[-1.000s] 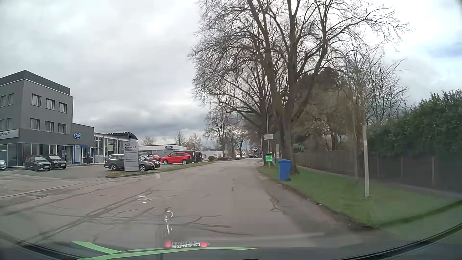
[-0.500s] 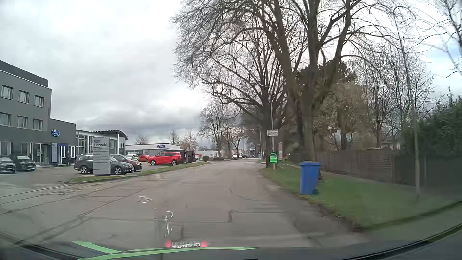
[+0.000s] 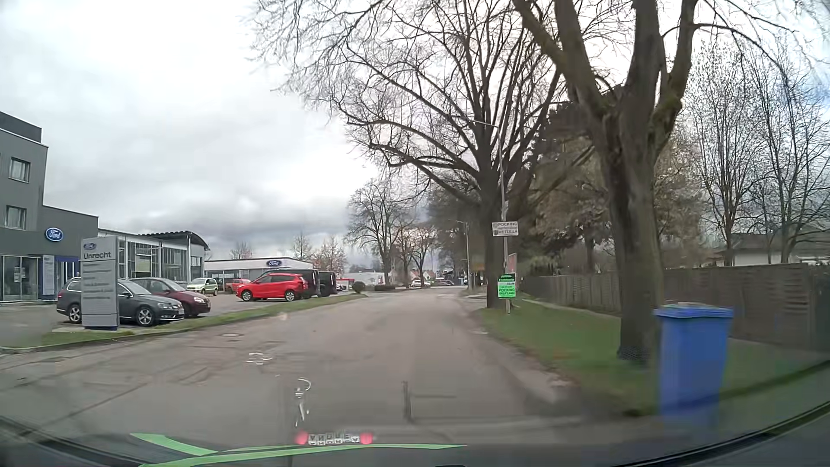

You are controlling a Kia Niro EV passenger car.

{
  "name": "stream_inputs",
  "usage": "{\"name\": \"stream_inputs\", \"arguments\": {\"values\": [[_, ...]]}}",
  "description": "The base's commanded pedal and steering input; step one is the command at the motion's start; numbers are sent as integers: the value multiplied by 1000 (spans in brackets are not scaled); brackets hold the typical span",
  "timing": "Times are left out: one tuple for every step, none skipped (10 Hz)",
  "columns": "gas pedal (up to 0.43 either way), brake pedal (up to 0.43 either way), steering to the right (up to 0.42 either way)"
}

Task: Follow the waypoints while adhering to traffic rules and regulations

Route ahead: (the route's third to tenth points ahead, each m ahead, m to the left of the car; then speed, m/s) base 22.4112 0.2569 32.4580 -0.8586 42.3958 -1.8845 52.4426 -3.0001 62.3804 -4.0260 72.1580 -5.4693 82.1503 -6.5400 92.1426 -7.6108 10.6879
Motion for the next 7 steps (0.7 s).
{"name": "stream_inputs", "arguments": {"values": [[87,0,9],[87,0,9],[87,0,8],[87,0,7],[79,0,7],[79,0,7],[79,0,7]]}}
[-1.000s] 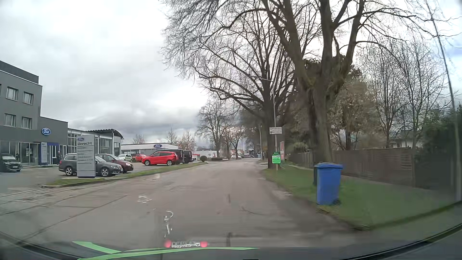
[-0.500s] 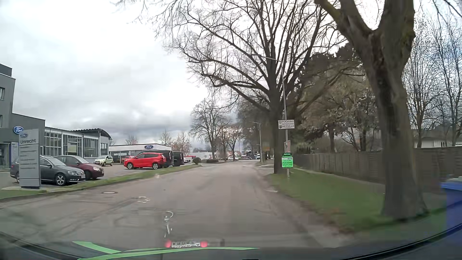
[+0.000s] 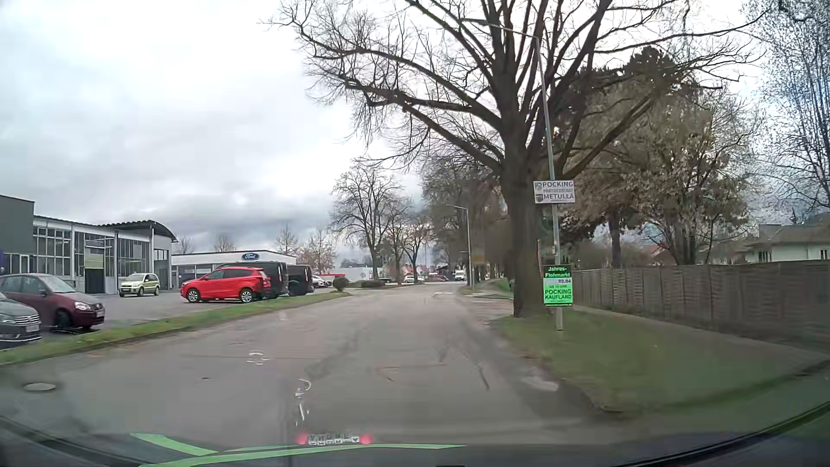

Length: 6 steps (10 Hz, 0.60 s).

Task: Follow the waypoints while adhering to traffic rules and regulations

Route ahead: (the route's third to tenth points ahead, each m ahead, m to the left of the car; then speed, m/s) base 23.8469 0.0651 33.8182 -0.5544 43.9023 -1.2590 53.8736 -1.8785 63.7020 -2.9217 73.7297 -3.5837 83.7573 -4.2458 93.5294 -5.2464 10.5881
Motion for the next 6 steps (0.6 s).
{"name": "stream_inputs", "arguments": {"values": [[79,0,7],[79,0,8],[79,0,8],[79,0,8],[79,0,8],[87,0,8]]}}
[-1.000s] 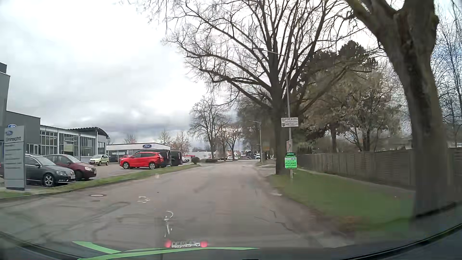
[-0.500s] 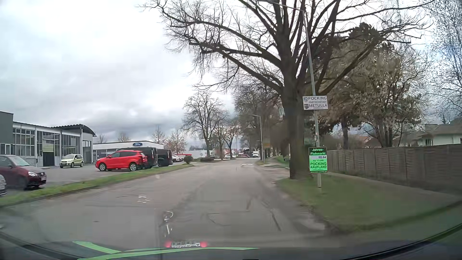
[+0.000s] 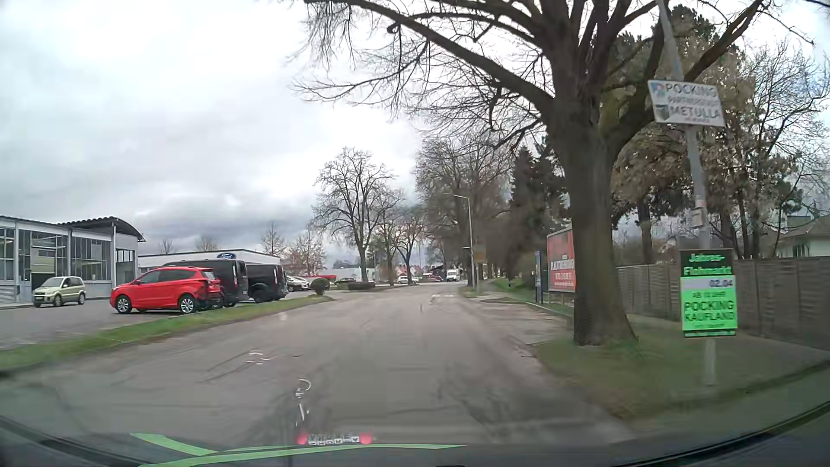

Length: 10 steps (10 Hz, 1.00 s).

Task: Follow the waypoints while adhering to traffic rules and regulations

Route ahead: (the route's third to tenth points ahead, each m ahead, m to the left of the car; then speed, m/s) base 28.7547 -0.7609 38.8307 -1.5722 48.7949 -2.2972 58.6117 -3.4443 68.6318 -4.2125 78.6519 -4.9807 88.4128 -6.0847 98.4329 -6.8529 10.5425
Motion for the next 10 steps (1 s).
{"name": "stream_inputs", "arguments": {"values": [[87,0,8],[87,0,9],[87,0,9],[87,0,9],[87,0,9],[87,0,9],[87,0,9],[98,0,9],[98,0,9],[98,0,9]]}}
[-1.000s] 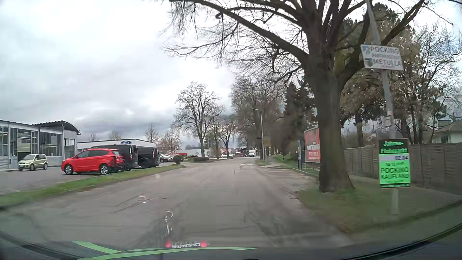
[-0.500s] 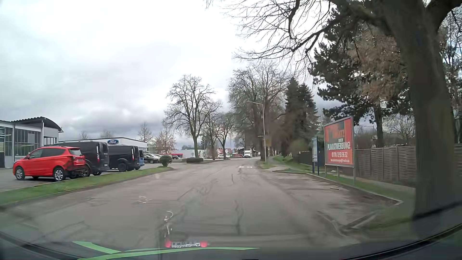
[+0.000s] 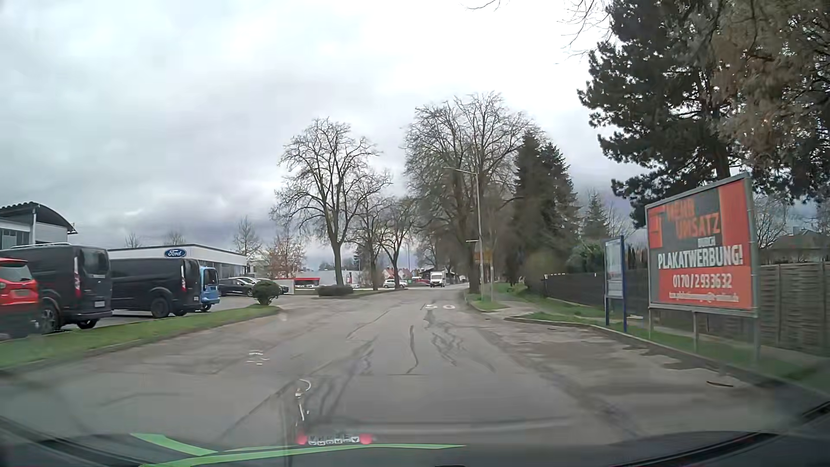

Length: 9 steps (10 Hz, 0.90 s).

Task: Follow the waypoints while adhering to traffic rules and regulations

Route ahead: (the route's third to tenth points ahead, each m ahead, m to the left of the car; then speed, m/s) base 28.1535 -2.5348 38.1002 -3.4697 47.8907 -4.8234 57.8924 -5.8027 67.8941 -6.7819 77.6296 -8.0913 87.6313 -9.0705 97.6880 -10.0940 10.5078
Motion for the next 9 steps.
{"name": "stream_inputs", "arguments": {"values": [[98,0,9],[98,0,10],[98,0,10],[98,0,10],[98,0,9],[98,0,10],[98,0,9],[87,0,9],[98,0,10]]}}
